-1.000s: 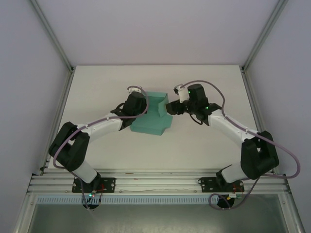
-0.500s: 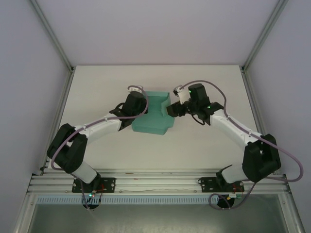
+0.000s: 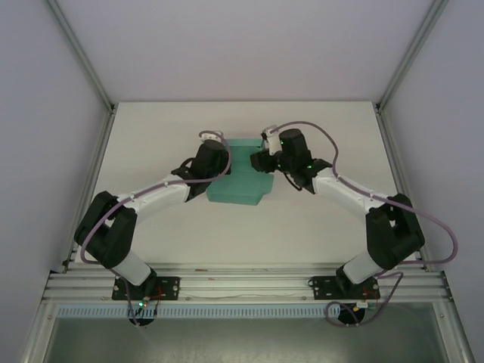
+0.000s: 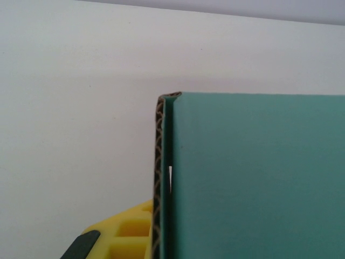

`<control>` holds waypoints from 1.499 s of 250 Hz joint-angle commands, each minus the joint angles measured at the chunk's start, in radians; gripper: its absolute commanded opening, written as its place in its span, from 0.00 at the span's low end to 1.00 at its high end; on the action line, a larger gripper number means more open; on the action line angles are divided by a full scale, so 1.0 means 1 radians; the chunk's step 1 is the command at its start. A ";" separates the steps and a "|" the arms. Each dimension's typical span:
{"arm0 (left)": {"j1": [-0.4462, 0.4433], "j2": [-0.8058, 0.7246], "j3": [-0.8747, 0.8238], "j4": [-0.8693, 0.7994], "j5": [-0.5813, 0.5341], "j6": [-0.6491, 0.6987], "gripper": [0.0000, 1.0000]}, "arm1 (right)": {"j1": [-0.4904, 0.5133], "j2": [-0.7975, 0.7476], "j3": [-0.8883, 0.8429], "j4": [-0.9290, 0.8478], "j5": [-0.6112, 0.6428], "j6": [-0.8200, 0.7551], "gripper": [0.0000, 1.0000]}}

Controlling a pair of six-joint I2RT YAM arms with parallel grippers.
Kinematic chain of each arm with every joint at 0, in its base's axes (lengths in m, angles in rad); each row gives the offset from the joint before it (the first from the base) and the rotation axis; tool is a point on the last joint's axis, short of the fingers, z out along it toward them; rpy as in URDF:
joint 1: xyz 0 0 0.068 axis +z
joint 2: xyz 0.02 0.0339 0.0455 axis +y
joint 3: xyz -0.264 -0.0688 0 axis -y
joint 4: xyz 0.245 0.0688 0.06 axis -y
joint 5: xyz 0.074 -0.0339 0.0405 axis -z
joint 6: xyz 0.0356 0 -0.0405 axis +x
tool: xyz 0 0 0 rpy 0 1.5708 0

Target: Assemble paper box

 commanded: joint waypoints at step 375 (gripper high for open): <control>-0.019 0.014 0.113 -0.174 -0.169 -0.119 0.00 | 0.067 0.169 0.174 -0.277 0.812 0.196 0.00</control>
